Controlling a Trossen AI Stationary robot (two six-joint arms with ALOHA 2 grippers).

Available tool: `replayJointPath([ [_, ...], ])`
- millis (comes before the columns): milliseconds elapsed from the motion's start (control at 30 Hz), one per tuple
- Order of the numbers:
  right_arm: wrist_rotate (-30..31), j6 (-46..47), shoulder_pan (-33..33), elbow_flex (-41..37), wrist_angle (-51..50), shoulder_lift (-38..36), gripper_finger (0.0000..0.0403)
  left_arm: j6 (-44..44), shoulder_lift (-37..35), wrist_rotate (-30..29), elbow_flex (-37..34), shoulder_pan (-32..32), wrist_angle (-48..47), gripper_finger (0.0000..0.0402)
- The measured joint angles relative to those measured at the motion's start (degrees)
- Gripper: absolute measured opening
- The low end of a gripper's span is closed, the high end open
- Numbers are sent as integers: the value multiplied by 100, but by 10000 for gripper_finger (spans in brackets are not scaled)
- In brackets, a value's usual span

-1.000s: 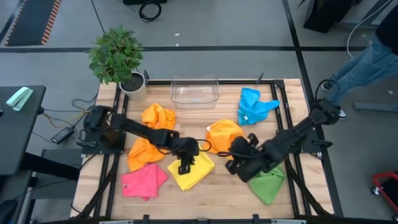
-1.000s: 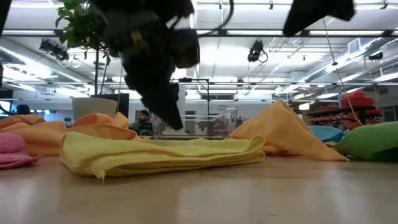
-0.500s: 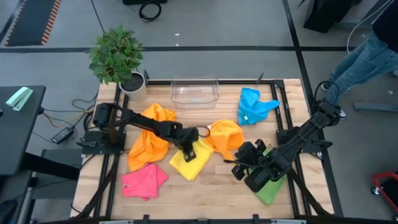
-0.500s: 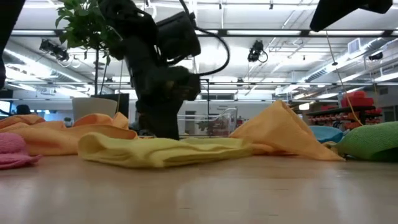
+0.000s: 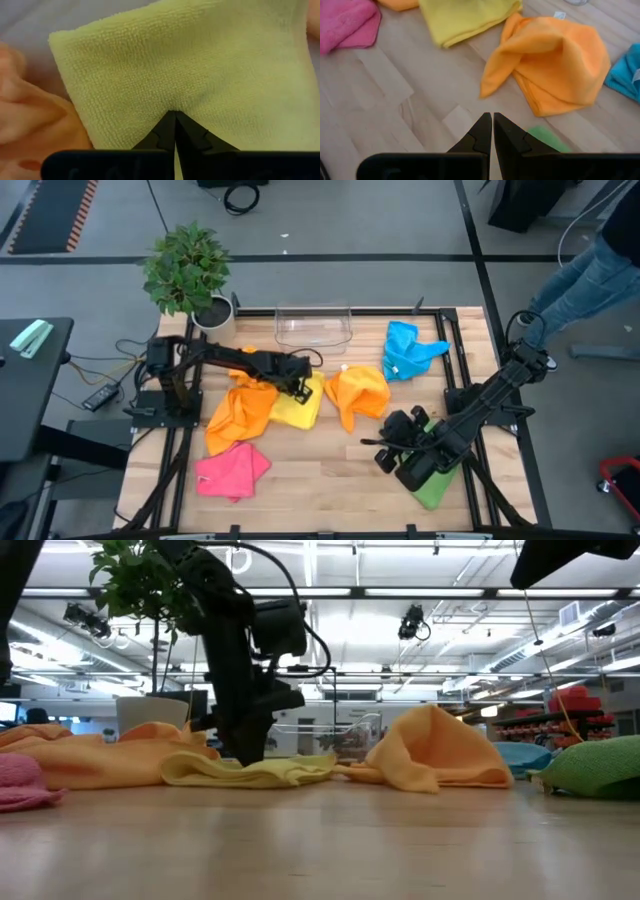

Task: Fold microfiber towels
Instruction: Fold the yellow microfiber cloth, then fold the pink microfiber cloth

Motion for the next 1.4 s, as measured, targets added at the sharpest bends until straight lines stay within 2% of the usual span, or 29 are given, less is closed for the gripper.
replayJointPath([
  [200,-23,52,288,0,-8,0,25,-171,-246,267,-7,217,460,10],
  [300,-20,134,441,0,-39,0,25,-55,-474,316,155,121,520,18],
  [400,31,226,545,0,-102,0,25,9,-572,204,340,-34,488,10],
  [533,128,251,602,0,-135,0,25,528,-573,257,531,-286,-71,10],
  [600,124,257,605,0,-120,0,25,1129,-573,616,530,-477,-379,15],
  [700,66,250,631,0,-104,0,25,2101,-656,1576,529,-893,-973,12],
  [767,67,201,643,0,-100,0,25,2331,-692,2000,533,-1308,-1269,6],
  [1000,156,-174,517,0,-101,0,25,2307,-693,2492,533,-3169,-2117,9],
  [1100,155,-546,337,0,-100,0,25,1974,-693,2474,532,-3867,-2316,6],
  [1200,155,-939,102,0,-55,0,25,1535,-693,1812,531,-4371,-2175,23],
  [1300,72,-1474,-156,0,176,0,25,1134,-693,1055,533,-4599,-1796,65],
  [1400,-206,-2017,-379,0,515,0,25,671,-676,742,533,-4575,-1551,120],
])
